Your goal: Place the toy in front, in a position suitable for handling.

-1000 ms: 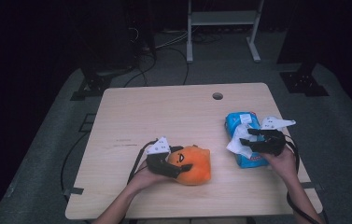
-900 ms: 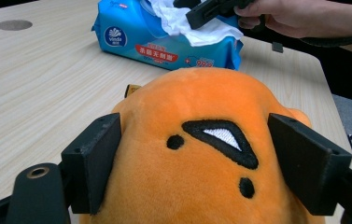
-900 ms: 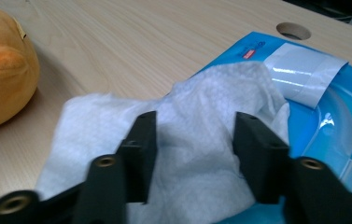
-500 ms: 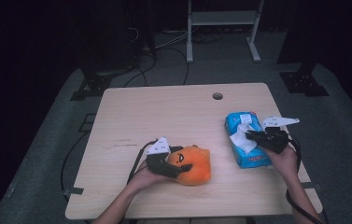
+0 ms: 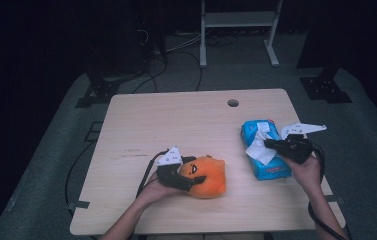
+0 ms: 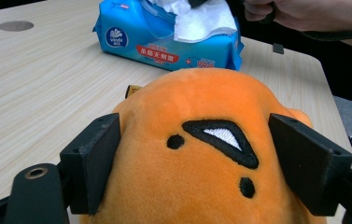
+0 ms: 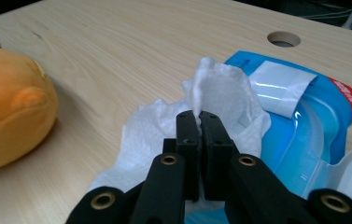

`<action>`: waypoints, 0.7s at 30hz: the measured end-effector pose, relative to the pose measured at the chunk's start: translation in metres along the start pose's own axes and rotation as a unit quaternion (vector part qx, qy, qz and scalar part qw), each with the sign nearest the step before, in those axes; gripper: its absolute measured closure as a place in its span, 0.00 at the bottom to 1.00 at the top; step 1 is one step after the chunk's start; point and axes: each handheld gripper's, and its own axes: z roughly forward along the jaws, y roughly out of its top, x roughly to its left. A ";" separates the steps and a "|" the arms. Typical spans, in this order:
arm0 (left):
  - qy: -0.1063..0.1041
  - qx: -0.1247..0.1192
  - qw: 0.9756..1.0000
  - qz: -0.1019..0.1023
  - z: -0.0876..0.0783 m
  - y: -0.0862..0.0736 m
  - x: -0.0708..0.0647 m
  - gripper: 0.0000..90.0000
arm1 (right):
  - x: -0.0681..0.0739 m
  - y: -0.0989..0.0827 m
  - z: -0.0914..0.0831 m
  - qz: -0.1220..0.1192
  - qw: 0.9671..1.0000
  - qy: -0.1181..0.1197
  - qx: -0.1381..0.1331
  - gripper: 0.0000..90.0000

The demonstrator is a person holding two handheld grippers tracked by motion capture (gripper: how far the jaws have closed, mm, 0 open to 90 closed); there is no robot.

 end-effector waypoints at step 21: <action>0.000 -0.001 1.000 0.005 0.000 -0.001 0.000 0.17 | 0.122 0.050 -0.023 -0.103 0.976 0.188 -0.038 0.97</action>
